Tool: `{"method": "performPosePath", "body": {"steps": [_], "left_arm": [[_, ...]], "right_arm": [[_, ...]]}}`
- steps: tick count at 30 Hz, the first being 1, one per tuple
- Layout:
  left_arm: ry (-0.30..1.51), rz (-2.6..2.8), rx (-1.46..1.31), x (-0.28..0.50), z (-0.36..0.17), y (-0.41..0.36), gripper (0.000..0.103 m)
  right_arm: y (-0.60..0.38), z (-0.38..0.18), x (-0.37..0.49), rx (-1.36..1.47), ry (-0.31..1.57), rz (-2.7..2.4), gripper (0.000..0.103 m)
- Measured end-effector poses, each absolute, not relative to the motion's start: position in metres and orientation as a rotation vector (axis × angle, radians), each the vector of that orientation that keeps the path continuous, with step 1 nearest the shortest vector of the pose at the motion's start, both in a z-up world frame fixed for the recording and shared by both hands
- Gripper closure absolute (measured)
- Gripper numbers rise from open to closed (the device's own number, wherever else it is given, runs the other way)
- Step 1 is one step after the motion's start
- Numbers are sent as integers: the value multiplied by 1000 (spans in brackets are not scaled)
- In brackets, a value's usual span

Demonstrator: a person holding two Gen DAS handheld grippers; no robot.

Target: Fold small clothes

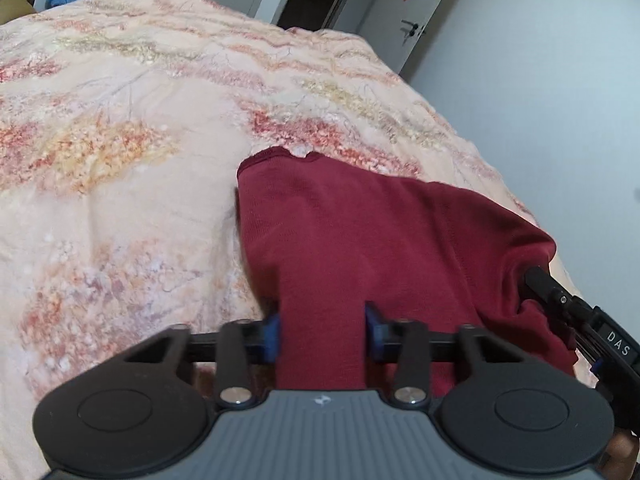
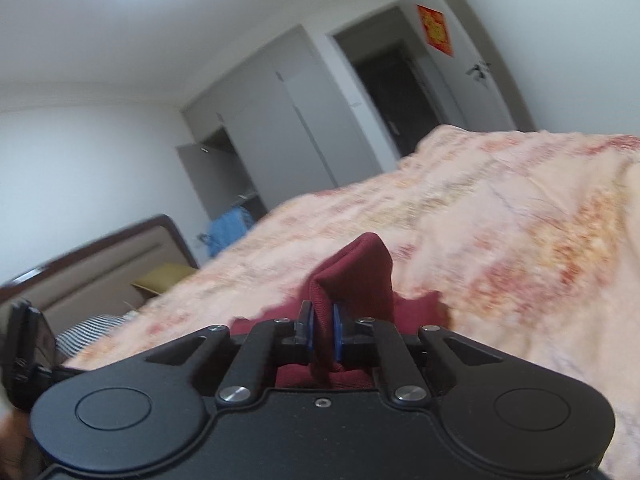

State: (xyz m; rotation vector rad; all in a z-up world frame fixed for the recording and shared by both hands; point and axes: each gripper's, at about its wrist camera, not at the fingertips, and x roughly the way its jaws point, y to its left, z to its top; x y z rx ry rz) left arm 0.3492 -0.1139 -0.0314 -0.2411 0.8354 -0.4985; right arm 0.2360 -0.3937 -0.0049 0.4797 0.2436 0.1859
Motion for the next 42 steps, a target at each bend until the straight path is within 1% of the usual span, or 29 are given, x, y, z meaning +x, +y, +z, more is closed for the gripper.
{"method": "performPosePath", "body": {"steps": [1, 3, 5, 8, 9, 10, 11, 12, 14, 15, 16, 17, 18, 19, 21, 22, 24, 27, 29, 32, 35, 37, 38, 42], "left_arm": [[826, -496, -245, 347, -31, -111, 70], [813, -483, -260, 342, -30, -104, 72], [813, -478, -281, 341, -32, -100, 72], [818, -481, -325, 343, -37, -96, 71], [817, -487, -335, 343, -38, -95, 69], [815, -490, -341, 344, -39, -93, 66], [815, -492, -344, 344, -39, -92, 64], [819, -489, -347, 343, -38, -91, 60], [820, -479, -348, 340, -36, -90, 54], [819, -475, -342, 338, -34, -90, 47], [814, -471, -332, 334, -32, -91, 36], [808, -467, -319, 330, -29, -93, 30], [805, -462, -307, 325, -27, -95, 20], [798, -460, -296, 320, -25, -98, 15], [787, -475, -279, 311, -24, -101, 10], [786, -479, -271, 305, -23, -104, 7], [793, -475, -239, 295, -26, -108, 4], [805, -444, -170, 279, -36, -113, 3], [774, -440, -168, 266, -40, -110, 3], [762, -438, -192, 254, -43, -101, 3], [765, -432, -186, 249, -41, -99, 3], [767, -424, -192, 247, -40, -99, 3], [766, -420, -197, 246, -40, -99, 3], [759, -416, -212, 242, -42, -97, 3]], "right_arm": [[-396, -4, 235, 499, 234, 198, 93], [-407, -9, 239, 550, 246, 177, 93], [-423, -21, 246, 602, 316, 98, 92], [-447, -41, 250, 702, 404, 62, 87], [-451, -44, 247, 715, 412, 58, 86], [-452, -45, 244, 705, 415, 55, 81], [-453, -44, 240, 689, 418, 50, 78], [-453, -43, 237, 683, 418, 45, 74], [-455, -41, 229, 698, 412, 39, 70], [-456, -39, 228, 705, 411, 40, 62], [-456, -36, 228, 711, 411, 37, 49], [-455, -33, 228, 713, 407, 34, 39], [-452, -29, 230, 711, 401, 34, 23], [-450, -26, 232, 707, 398, 36, 14], [-442, -22, 236, 687, 416, 36, 11], [-436, -20, 237, 664, 442, 27, 11], [-421, -21, 239, 577, 498, 7, 11], [-396, -30, 223, 392, 504, -15, 11], [-389, -40, 206, 325, 476, -17, 11], [-392, -46, 185, 353, 439, -15, 10], [-396, -45, 177, 366, 438, -5, 7], [-396, -43, 172, 370, 443, -8, 3], [-395, -41, 169, 378, 438, -15, 2], [-392, -34, 154, 402, 365, -58, 1]]}}
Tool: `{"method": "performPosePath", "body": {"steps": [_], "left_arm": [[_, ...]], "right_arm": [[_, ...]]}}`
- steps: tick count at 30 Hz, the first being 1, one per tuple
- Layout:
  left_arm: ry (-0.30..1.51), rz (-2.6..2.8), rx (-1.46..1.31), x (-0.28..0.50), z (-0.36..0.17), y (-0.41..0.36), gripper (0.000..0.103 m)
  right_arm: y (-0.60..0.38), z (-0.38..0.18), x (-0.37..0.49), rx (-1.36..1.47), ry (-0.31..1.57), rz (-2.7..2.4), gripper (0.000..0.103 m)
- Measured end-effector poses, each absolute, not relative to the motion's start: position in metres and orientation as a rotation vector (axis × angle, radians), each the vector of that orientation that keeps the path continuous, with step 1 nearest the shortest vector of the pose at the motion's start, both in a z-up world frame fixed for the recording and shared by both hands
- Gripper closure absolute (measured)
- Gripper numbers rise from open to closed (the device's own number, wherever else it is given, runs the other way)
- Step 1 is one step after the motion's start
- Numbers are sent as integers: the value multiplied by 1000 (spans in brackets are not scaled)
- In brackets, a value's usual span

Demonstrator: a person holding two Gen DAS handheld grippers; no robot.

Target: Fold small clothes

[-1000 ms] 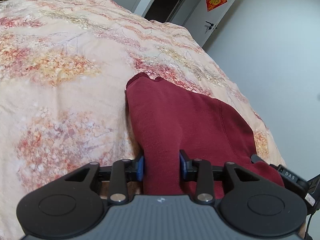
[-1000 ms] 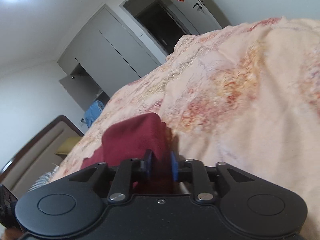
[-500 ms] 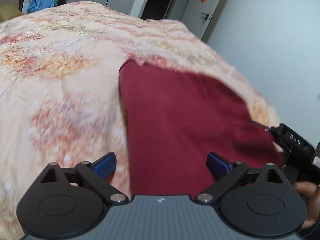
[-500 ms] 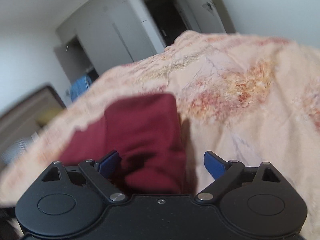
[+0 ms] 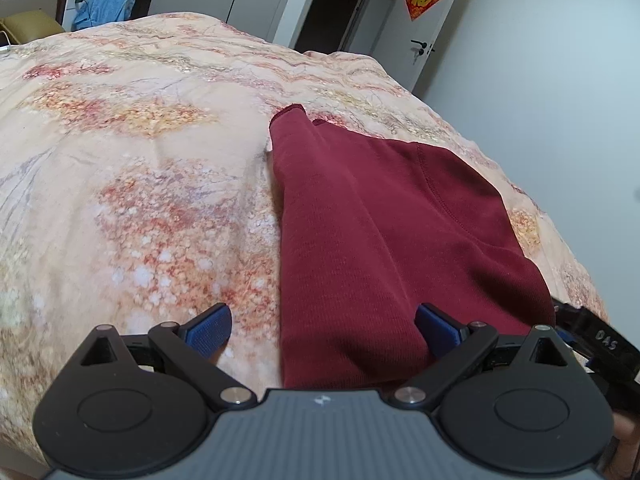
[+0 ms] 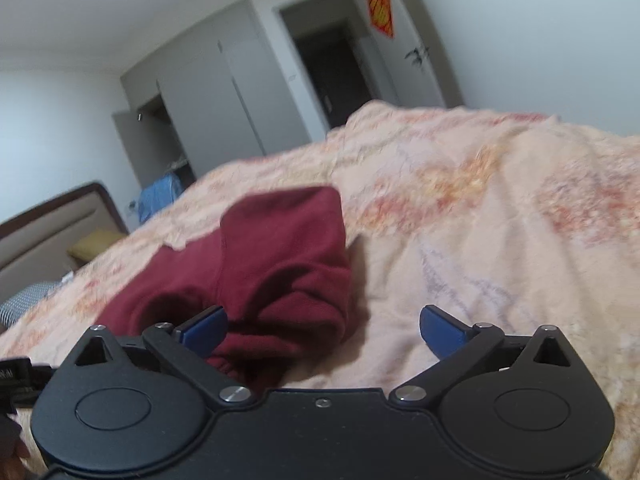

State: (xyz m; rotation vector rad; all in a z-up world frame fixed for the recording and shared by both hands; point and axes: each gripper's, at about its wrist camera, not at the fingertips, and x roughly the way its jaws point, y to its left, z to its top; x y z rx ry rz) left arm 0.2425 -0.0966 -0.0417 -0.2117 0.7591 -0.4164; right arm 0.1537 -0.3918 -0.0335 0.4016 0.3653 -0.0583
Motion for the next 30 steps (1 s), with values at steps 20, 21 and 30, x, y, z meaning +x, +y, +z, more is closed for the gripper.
{"method": "performPosePath", "body": {"steps": [20, 21, 30], "left_arm": [[666, -474, -294, 247, -35, -78, 0], [661, -475, -298, 254, -32, -77, 0], [818, -542, -386, 348, -36, -86, 1]], "right_arm": [[-432, -35, 227, 548, 400, 113, 1], [-434, -35, 234, 551, 403, 124, 2], [-431, -39, 272, 520, 499, 146, 55]]}}
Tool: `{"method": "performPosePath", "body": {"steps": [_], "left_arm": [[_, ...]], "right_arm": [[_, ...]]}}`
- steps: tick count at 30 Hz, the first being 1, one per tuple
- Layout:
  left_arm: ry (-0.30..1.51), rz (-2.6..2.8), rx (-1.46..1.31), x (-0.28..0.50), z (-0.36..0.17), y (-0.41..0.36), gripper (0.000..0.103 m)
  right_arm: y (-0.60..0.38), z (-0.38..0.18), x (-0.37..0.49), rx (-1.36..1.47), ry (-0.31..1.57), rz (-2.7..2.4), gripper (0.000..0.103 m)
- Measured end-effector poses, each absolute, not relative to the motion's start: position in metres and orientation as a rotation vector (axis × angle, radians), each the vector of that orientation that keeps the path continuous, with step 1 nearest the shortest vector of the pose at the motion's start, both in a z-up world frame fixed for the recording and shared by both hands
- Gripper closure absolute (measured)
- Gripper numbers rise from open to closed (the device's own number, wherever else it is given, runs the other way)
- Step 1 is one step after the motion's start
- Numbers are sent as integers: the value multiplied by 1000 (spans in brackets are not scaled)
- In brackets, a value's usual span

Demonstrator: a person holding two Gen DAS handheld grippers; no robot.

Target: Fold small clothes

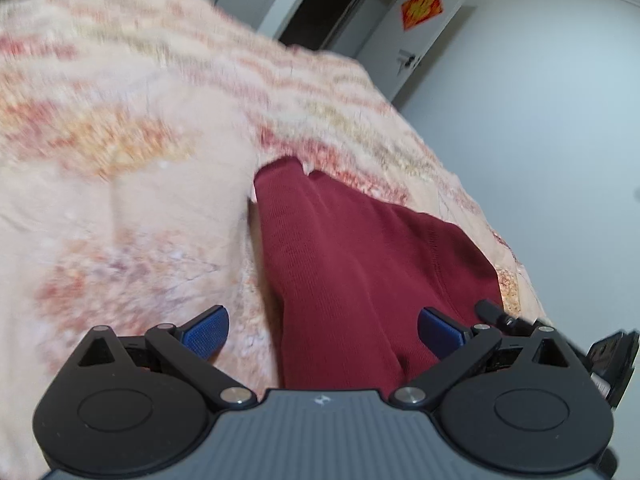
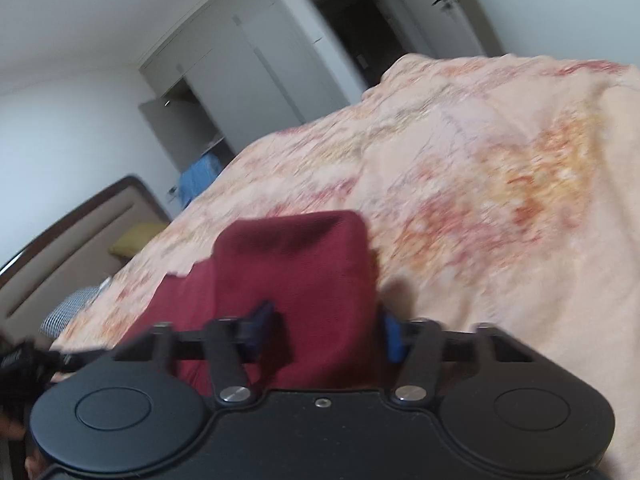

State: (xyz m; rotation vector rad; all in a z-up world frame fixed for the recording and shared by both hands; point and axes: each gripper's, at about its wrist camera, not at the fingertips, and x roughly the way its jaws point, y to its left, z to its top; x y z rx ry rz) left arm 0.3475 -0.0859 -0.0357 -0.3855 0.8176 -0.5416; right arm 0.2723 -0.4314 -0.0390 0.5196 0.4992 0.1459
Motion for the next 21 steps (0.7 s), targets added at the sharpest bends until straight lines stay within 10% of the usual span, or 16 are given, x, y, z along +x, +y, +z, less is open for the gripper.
{"method": "performPosePath", "body": {"steps": [3, 10, 21], "left_arm": [[845, -592, -375, 354, -38, -95, 9], [846, -549, -279, 354, -30, -107, 67], [606, -398, -235, 366, 43, -65, 72]], "right_arm": [[-426, -40, 267, 487, 487, 152, 68], [-408, -13, 265, 392, 409, 181, 84], [-342, 54, 347, 338, 277, 379, 86]]}}
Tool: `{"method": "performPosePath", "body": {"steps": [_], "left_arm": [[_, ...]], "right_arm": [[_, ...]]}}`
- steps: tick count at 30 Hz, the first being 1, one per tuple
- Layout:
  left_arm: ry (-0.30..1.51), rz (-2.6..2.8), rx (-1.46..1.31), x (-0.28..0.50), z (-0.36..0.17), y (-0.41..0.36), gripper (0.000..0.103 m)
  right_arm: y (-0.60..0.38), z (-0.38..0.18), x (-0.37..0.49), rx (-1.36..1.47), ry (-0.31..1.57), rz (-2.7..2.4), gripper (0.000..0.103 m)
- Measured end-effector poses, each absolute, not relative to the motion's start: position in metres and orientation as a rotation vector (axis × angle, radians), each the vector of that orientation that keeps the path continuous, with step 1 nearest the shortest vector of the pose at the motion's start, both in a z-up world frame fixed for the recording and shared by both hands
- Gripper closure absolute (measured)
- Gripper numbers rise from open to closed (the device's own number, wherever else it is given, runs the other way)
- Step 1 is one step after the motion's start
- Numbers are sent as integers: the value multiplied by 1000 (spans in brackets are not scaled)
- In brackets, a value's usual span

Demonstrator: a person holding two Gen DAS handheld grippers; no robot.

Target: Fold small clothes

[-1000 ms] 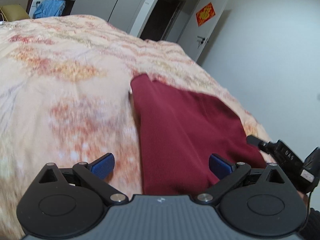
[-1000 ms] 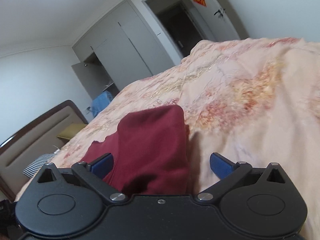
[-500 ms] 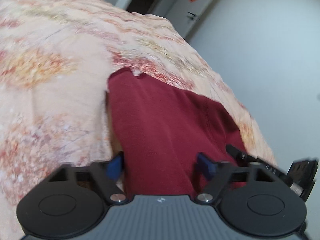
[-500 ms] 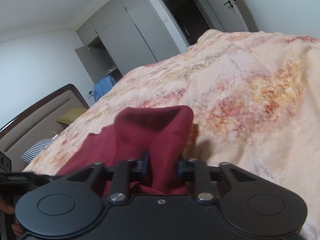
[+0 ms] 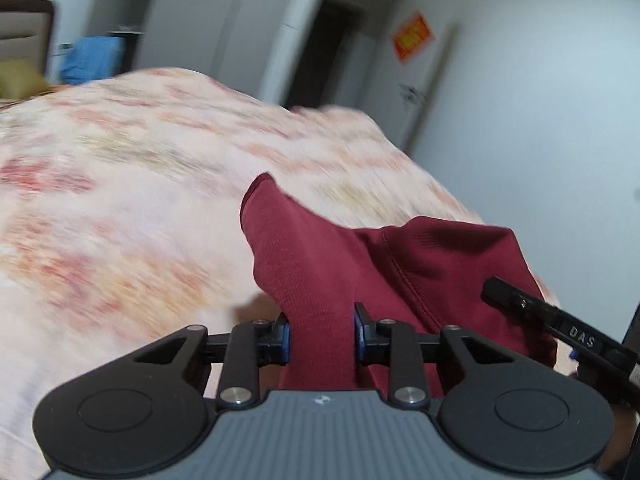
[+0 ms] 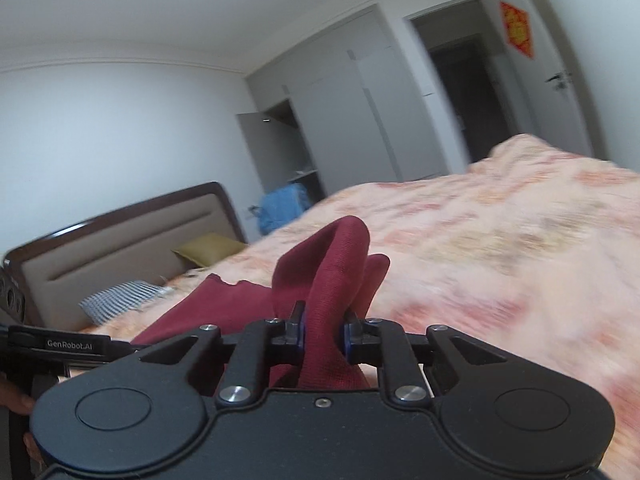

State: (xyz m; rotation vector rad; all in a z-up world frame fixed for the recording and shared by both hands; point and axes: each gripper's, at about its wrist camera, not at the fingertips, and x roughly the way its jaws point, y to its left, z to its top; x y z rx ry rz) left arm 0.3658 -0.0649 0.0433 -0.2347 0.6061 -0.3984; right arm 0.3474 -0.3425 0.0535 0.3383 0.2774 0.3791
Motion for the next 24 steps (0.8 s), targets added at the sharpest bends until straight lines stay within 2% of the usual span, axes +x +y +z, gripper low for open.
{"method": "performPosePath", "body": {"steps": [6, 11, 14, 15, 16, 18, 20, 22, 24], "left_arm": [[643, -225, -403, 402, 39, -7, 70], [711, -153, -415, 416, 4, 17, 69], [714, -158, -446, 413, -9, 25, 66], [709, -161, -446, 412, -10, 26, 60], [704, -158, -436, 409, -10, 27, 54], [698, -147, -415, 405, -8, 27, 45], [688, -146, -412, 400, -3, 25, 36], [671, -143, -407, 394, 4, 23, 21], [644, -133, -387, 383, 15, 19, 13]], "right_arm": [[-289, 51, 411, 268, 333, 414, 87], [-264, 15, 429, 195, 435, 366, 87], [-272, -3, 425, 203, 475, 330, 83], [-275, -5, 422, 206, 476, 321, 80], [-279, -5, 419, 211, 473, 312, 70], [-285, -3, 416, 207, 462, 287, 58], [-290, 1, 411, 193, 450, 265, 54], [-294, 9, 405, 185, 437, 252, 40], [-296, 19, 393, 186, 409, 258, 30]]}}
